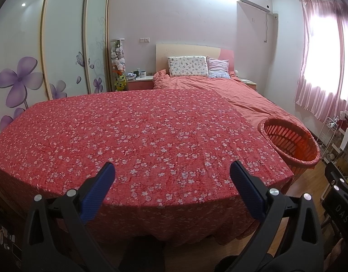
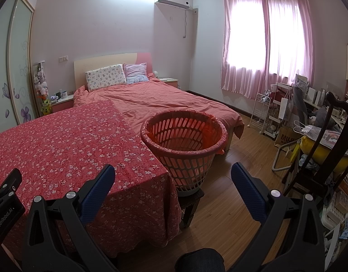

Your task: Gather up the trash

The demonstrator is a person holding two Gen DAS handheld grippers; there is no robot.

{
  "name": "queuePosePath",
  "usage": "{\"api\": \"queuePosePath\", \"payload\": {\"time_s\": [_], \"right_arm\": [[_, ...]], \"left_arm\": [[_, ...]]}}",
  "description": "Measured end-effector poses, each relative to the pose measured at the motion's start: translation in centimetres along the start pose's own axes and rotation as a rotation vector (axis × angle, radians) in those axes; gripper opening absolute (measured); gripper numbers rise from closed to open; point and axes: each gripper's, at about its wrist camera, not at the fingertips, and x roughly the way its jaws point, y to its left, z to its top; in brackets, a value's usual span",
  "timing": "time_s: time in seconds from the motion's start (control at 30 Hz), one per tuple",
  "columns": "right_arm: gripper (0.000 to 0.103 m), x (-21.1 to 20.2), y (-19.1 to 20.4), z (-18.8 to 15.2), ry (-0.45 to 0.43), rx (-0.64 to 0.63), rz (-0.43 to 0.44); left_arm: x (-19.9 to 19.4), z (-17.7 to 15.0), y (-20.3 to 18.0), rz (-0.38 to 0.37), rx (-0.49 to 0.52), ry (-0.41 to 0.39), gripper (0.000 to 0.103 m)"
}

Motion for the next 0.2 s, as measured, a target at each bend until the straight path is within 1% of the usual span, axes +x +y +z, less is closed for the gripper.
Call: {"api": "queuePosePath", "payload": {"time_s": [0.2], "right_arm": [[0.101,0.02,-0.03,0.01,0.001,0.001,0.0]], "left_arm": [[-0.03,0.0,0.06,-0.004,0.002,-0.004,0.099]]}}
